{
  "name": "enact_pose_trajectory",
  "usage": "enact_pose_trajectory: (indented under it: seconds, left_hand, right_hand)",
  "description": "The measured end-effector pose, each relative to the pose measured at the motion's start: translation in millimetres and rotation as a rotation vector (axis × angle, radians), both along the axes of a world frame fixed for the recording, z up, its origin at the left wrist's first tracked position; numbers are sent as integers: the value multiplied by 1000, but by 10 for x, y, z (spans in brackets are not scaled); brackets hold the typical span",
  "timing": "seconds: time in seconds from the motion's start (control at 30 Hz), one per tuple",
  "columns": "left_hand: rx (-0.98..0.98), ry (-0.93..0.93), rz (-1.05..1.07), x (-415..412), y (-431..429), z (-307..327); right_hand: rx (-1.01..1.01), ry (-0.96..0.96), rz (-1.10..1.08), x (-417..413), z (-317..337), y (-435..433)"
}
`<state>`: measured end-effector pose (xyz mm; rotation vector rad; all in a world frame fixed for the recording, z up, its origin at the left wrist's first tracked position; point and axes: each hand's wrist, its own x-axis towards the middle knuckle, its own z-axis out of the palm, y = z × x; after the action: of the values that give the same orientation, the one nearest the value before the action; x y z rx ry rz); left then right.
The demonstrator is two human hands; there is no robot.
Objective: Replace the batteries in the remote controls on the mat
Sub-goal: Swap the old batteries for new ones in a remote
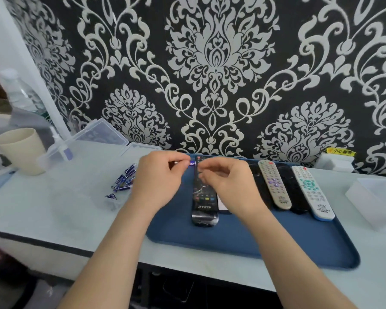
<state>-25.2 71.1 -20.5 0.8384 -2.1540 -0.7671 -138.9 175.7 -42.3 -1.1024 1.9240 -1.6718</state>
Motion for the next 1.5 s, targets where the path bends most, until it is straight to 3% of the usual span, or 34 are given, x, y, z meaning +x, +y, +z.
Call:
enact_pose_trajectory:
  seconds: [0.17, 0.33, 0.43, 0.53, 0.67, 0.8, 0.87, 0.93, 1.0, 1.1, 1.23, 1.5]
  left_hand:
    - [-198, 28, 380, 355, -292, 21]
    - [-175, -166, 399, 540, -508, -146]
    - [-251, -43, 452, 632, -595, -154]
    - [-368, 77, 653, 787, -720, -110]
    - [-234, 189, 767, 998, -905, -149]
    - [240, 555, 555, 987, -848, -61]
    - [304, 615, 445, 931, -776, -46]
    - [300, 542, 350, 877, -757, -65]
    - [301, 346, 254, 813, -735, -84]
    - [128, -64, 233, 720, -692, -174]
    - [-27, -411, 265, 674, -717, -268]
    - [12, -485, 292, 609, -664, -194]
  right_hand:
    - [54, 76, 113, 295, -6, -347]
    - [169, 275, 212, 563, 21, -680]
    - [261, 411, 296, 670, -15, -850]
    - [339, 446, 299, 732, -80, -932]
    - [373, 428, 267, 772, -103, -962]
    - [332, 351, 222, 789, -129, -1001]
    - [291, 263, 197, 785, -156, -1003]
    - [237, 173, 158, 775, -176, -997]
    - [198, 168, 135, 758, -195, -989]
    - [275, 335, 160, 746, -191, -973]
    - [404, 567, 190, 742, -185, -1011]
    - [548, 791, 199, 751, -212, -1121]
